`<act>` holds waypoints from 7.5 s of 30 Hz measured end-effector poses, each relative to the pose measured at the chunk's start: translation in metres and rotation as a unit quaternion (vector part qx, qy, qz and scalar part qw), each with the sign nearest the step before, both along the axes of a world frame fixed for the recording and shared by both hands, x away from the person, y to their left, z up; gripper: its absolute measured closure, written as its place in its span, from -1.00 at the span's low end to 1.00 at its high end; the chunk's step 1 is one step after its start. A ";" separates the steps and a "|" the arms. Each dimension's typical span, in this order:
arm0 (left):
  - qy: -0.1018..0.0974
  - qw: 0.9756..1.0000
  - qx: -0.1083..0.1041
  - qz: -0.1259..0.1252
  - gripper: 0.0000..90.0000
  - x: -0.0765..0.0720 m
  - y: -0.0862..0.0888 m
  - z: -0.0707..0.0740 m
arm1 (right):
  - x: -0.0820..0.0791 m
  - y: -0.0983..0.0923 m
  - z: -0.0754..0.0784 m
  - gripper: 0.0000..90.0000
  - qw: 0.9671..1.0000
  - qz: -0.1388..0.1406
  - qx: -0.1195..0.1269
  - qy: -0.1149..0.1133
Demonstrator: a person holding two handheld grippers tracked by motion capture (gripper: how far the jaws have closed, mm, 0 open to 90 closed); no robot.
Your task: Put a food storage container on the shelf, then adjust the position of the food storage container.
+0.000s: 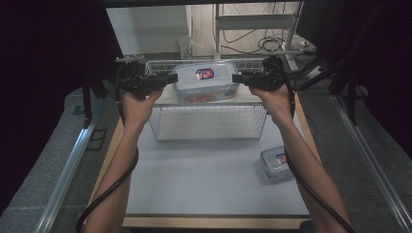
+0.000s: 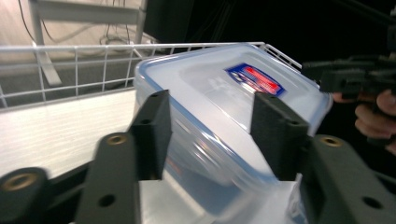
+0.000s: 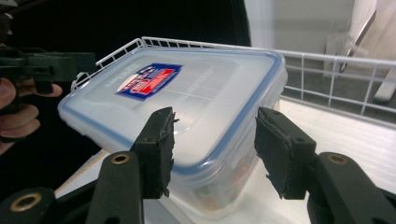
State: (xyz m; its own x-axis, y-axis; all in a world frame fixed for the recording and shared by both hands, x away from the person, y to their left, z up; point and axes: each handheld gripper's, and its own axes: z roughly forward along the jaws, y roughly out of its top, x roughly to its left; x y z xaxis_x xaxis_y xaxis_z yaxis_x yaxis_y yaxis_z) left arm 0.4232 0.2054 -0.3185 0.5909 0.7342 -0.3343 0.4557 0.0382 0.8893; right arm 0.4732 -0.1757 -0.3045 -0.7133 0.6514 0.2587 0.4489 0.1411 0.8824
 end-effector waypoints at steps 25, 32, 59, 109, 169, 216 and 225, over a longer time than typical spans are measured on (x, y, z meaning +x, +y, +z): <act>-0.016 0.993 0.112 -0.022 0.99 -0.028 -0.031 -0.039 | -0.035 0.016 -0.036 0.98 0.997 0.036 -0.068 -0.030; -0.007 0.994 0.109 -0.007 0.99 -0.019 -0.032 -0.039 | -0.030 0.018 -0.037 0.98 0.997 0.027 -0.070 -0.033; -0.026 0.989 0.139 -0.036 0.02 -0.082 -0.043 -0.065 | -0.079 0.008 -0.057 0.17 0.995 0.052 -0.073 -0.041; -0.003 0.970 0.242 -0.016 -0.95 -0.203 -0.041 -0.192 | -0.195 -0.041 -0.179 -0.82 0.986 0.052 -0.154 -0.029; 0.004 0.966 0.256 -0.035 -0.90 -0.196 -0.045 -0.203 | -0.127 -0.176 -0.178 0.99 0.961 -0.187 -0.194 0.052; 0.016 0.966 0.255 -0.046 -0.90 -0.193 -0.049 -0.207 | -0.153 -0.051 -0.188 0.99 0.978 0.016 -0.200 0.061; 0.019 0.966 0.255 -0.046 -0.90 -0.192 -0.049 -0.208 | -0.162 -0.025 -0.189 0.99 0.978 0.060 -0.190 0.061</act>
State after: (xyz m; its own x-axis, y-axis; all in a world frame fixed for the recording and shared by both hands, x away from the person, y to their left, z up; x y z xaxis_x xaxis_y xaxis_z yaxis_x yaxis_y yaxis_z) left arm 0.2313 0.1561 -0.5261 0.6556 0.7544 0.0339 0.4695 -0.4424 0.7641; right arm 0.3114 -0.2003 -0.4940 -0.7693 0.6305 0.1030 0.5081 0.5061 0.6969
